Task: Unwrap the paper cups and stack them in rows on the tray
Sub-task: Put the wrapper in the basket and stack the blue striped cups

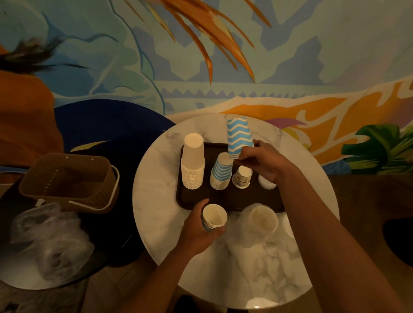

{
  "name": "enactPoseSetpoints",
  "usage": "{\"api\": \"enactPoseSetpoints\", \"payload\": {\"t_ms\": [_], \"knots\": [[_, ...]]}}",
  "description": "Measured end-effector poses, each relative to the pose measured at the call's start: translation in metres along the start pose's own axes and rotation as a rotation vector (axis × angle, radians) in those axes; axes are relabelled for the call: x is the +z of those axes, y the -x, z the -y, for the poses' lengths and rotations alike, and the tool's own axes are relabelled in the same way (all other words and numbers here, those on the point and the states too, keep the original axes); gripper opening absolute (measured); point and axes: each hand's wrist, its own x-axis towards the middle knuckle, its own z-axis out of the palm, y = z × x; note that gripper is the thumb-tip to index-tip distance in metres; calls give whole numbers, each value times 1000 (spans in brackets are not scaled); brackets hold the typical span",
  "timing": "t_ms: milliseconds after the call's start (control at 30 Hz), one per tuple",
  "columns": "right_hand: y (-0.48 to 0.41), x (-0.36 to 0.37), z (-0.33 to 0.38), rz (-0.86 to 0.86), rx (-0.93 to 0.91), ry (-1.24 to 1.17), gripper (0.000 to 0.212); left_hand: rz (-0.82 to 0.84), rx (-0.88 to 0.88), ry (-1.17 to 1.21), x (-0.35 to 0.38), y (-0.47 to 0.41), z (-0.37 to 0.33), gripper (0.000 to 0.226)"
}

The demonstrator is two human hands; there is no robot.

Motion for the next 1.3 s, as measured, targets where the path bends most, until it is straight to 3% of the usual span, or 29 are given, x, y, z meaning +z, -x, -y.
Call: {"api": "enactPoseSetpoints", "payload": {"t_ms": [100, 233, 400, 567, 867, 1067, 1167, 1300], "knots": [[-4, 4, -11, -119, -34, 22, 46, 9, 3, -14, 0, -1, 0, 100], [-17, 7, -20, -209, -63, 5, 60, 14, 3, -12, -1, -1, 0, 99], [-29, 19, -26, -350, -125, 188, 84, 1, -8, -28, -1, -2, 0, 96], [-34, 33, -33, -455, -159, 356, 82, 2, -44, -52, 2, -5, 0, 90], [-46, 36, -52, -426, -116, 557, 93, -2, -105, 15, 5, -5, -6, 86], [-50, 30, -61, -408, -105, 571, 83, -115, -96, 135, -6, -4, -28, 79], [-49, 27, -64, -388, -125, 579, 75, -138, -73, 128, -11, -5, -37, 87], [-47, 20, -63, -380, -144, 589, 83, -126, -59, 147, -22, -7, -55, 81]]}}
